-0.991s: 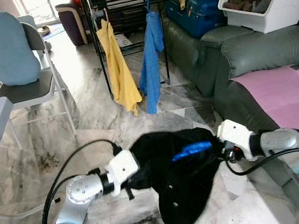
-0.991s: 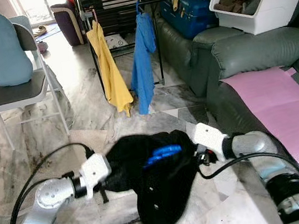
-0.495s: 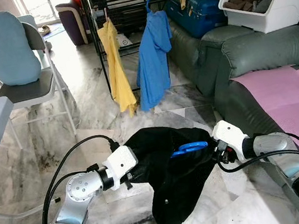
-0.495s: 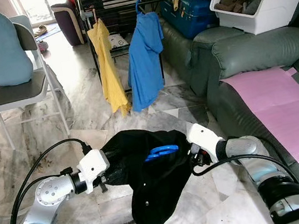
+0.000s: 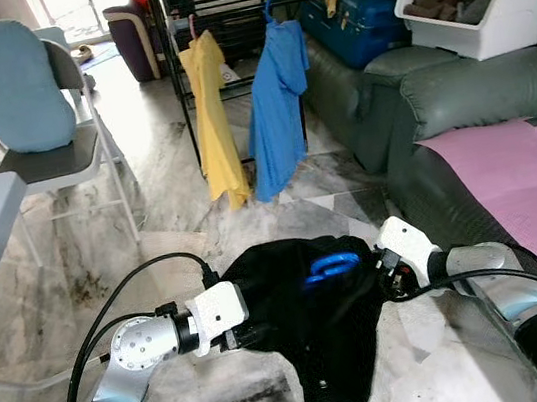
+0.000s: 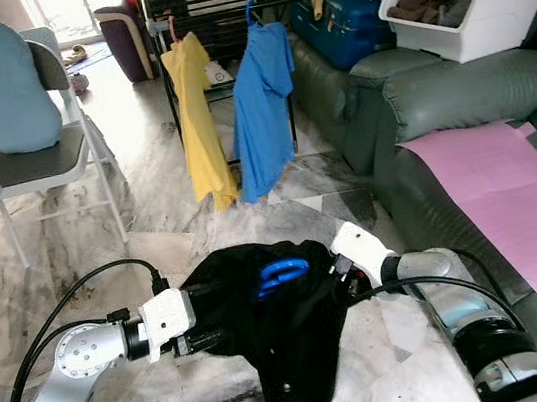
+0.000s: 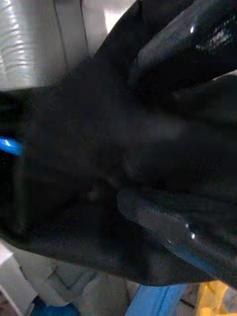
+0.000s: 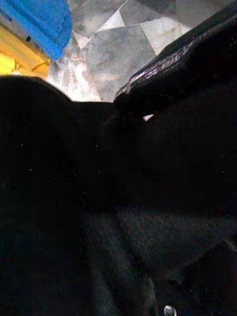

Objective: Hang hanger

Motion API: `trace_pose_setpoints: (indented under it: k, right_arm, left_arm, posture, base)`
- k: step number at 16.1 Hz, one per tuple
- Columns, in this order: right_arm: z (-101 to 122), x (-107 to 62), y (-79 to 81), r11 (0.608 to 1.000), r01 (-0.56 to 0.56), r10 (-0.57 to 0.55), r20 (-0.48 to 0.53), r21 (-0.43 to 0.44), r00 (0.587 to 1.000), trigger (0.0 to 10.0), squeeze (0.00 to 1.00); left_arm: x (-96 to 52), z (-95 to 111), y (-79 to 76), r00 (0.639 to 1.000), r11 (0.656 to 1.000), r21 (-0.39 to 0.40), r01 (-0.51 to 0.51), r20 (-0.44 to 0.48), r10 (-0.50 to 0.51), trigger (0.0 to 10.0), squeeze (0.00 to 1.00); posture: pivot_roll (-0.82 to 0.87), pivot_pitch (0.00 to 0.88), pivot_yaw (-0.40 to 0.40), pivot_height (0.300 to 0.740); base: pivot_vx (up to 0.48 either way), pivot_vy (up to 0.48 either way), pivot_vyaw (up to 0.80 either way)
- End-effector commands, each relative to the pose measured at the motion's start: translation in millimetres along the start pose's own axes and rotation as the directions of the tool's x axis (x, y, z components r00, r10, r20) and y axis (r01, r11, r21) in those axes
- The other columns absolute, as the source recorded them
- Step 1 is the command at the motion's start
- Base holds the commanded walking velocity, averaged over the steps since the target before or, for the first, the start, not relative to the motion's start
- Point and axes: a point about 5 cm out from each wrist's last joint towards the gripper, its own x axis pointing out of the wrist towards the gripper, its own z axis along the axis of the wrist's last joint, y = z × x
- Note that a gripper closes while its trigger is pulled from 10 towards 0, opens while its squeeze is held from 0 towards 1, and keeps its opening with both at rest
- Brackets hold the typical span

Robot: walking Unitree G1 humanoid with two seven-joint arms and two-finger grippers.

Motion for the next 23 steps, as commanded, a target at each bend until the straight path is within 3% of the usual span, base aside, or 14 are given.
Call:
trace_pose_setpoints:
  k: [1, 5, 7, 9, 11, 13, 15, 16, 17, 18, 20, 21, 23]
  right_arm:
    - [16.1, -3.2, -8.2, 0.999, 0.023, -0.022, 0.042, -0.030, 0.999, 0.0, 0.00]
    - [9.1, -3.7, -7.1, 0.999, 0.027, -0.027, -0.006, -0.022, 1.000, 0.0, 0.00]
    - [11.8, -0.9, -6.9, 0.999, 0.049, -0.049, 0.006, -0.009, 0.999, 0.0, 0.00]
    - [11.9, 1.8, -6.6, 0.998, 0.071, -0.071, 0.000, 0.000, 0.998, 0.0, 0.00]
    - [7.3, 1.8, -8.4, 0.994, 0.104, -0.104, -0.029, 0.019, 0.994, 0.0, 0.00]
    - [4.8, 2.4, -13.8, 0.979, 0.175, -0.172, -0.044, 0.102, 0.984, 0.0, 0.00]
    - [4.1, 3.0, -18.4, 0.954, 0.236, -0.232, -0.047, 0.185, 0.972, 0.0, 0.00]
    - [4.0, 3.1, -21.4, 0.930, 0.282, -0.278, -0.049, 0.234, 0.959, 0.0, 0.00]
    - [5.9, 3.7, -22.9, 0.902, 0.318, -0.321, -0.039, 0.292, 0.946, 0.0, 0.00]
    - [8.4, 4.1, -23.5, 0.879, 0.343, -0.354, -0.029, 0.332, 0.935, 0.0, 0.00]
    - [13.7, 4.9, -23.2, 0.818, 0.401, -0.436, -0.011, 0.412, 0.900, 0.0, 0.00]
    - [17.5, 5.5, -19.4, 0.772, 0.443, -0.502, 0.010, 0.456, 0.865, 0.0, 0.00]
    - [18.9, 4.6, -11.0, 0.717, 0.482, -0.575, 0.035, 0.504, 0.818, 0.0, 0.00]
  left_arm:
    - [-0.2, 4.7, 8.6, 1.000, 0.999, 0.050, -0.013, 0.003, 0.013, 10.0, 1.00]
    - [-0.2, 7.6, 14.3, 0.999, 0.995, 0.092, -0.030, 0.013, 0.029, 10.0, 1.00]
    - [-1.8, 0.6, 1.0, 0.992, 0.990, 0.075, 0.120, -0.051, -0.117, 10.0, 1.00]
    - [-3.0, -1.1, 0.3, 0.990, 0.989, 0.068, 0.132, -0.060, -0.128, 10.0, 1.00]
    - [-4.0, 0.6, 6.3, 0.996, 0.994, 0.077, 0.074, -0.045, -0.071, 10.0, 1.00]
    - [-6.3, 2.1, 18.5, 0.998, 0.996, 0.060, -0.063, -0.016, 0.064, 10.0, 1.00]
    - [-8.4, -1.3, 25.4, 0.981, 0.980, -0.010, -0.196, -0.006, 0.196, 10.0, 1.00]
    - [-9.3, -5.1, 31.2, 0.942, 0.930, -0.156, -0.332, 0.006, 0.337, 10.0, 0.15]
    - [-13.4, -11.9, 37.0, 0.880, 0.832, -0.315, -0.456, -0.020, 0.474, 10.0, 0.00]
    - [-17.6, -16.8, 37.8, 0.845, 0.783, -0.348, -0.515, -0.050, 0.533, 10.0, 0.00]
    - [-23.1, -27.9, 39.0, 0.745, 0.639, -0.423, -0.642, -0.148, 0.650, 10.0, 0.00]
    - [-27.6, -32.4, 39.7, 0.640, 0.526, -0.412, -0.744, -0.215, 0.737, 10.0, 0.00]
    - [-29.9, -32.8, 34.9, 0.578, 0.457, -0.412, -0.788, -0.238, 0.781, 10.0, 0.00]
  posture:
    - [-0.13, 0.000, -0.017, 0.740]
    - [-0.13, 0.000, -0.017, 0.740]
    - [-0.12, 0.000, -0.016, 0.740]
    - [-0.12, 0.000, -0.016, 0.740]
    - [-0.12, 0.000, -0.016, 0.740]
    - [-0.12, 0.000, -0.012, 0.740]
    - [-0.13, 0.000, -0.014, 0.740]
    - [-0.13, 0.000, -0.014, 0.740]
    - [-0.13, 0.000, -0.012, 0.740]
    - [-0.14, 0.000, -0.009, 0.740]
    - [-0.14, 0.000, 0.002, 0.740]
    - [-0.14, 0.000, 0.017, 0.740]
    - [-0.15, 0.000, 0.034, 0.740]
  base:
    - [0.000, 0.000, 0.00]
    - [0.000, 0.000, 0.00]
    - [0.000, 0.000, 0.00]
    - [0.000, 0.000, 0.00]
    - [0.000, 0.000, 0.00]
    - [0.000, 0.000, 0.00]
    - [0.000, 0.000, 0.00]
    - [0.000, 0.000, 0.00]
    - [0.000, 0.000, 0.00]
    - [0.000, 0.000, 0.00]
    - [0.000, 0.000, 0.00]
    - [0.000, 0.000, 0.00]
    - [0.000, 0.000, 0.00]
